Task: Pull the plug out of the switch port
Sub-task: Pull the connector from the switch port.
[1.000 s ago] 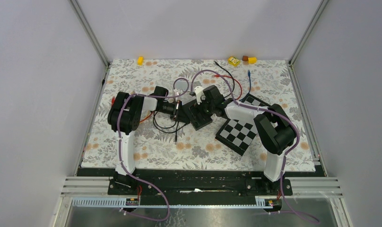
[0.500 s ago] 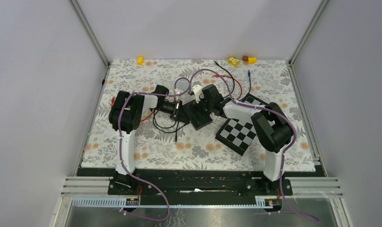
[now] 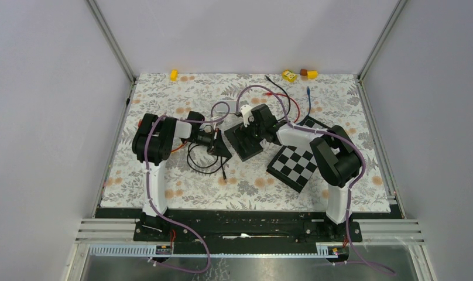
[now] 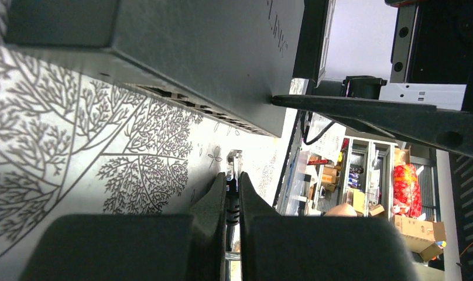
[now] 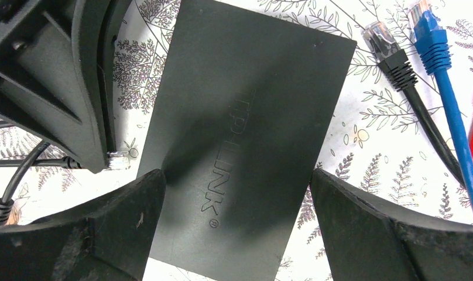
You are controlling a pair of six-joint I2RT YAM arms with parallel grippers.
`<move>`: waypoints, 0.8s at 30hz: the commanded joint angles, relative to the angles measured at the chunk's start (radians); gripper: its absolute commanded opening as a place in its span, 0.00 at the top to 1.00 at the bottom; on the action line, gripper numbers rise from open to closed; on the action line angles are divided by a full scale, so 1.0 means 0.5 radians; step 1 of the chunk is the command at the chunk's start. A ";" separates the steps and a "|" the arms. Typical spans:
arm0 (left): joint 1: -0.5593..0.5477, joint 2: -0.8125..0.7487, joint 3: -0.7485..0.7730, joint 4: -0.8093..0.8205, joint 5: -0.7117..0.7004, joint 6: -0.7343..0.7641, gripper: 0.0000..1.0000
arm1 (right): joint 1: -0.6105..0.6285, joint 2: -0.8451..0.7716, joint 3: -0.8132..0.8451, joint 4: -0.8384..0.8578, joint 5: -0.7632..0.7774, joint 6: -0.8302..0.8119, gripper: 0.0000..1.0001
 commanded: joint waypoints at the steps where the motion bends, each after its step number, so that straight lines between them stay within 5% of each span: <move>1: 0.015 -0.038 0.027 -0.167 -0.328 0.255 1.00 | -0.017 0.072 -0.041 -0.257 0.009 -0.043 0.00; 13: 0.110 -0.393 0.157 -0.428 -0.373 0.534 1.00 | -0.087 -0.254 -0.082 -0.214 -0.252 -0.060 0.00; 24: 0.271 -0.481 0.387 -0.506 -0.261 0.469 1.00 | -0.088 -0.534 -0.147 -0.214 -0.314 -0.183 0.00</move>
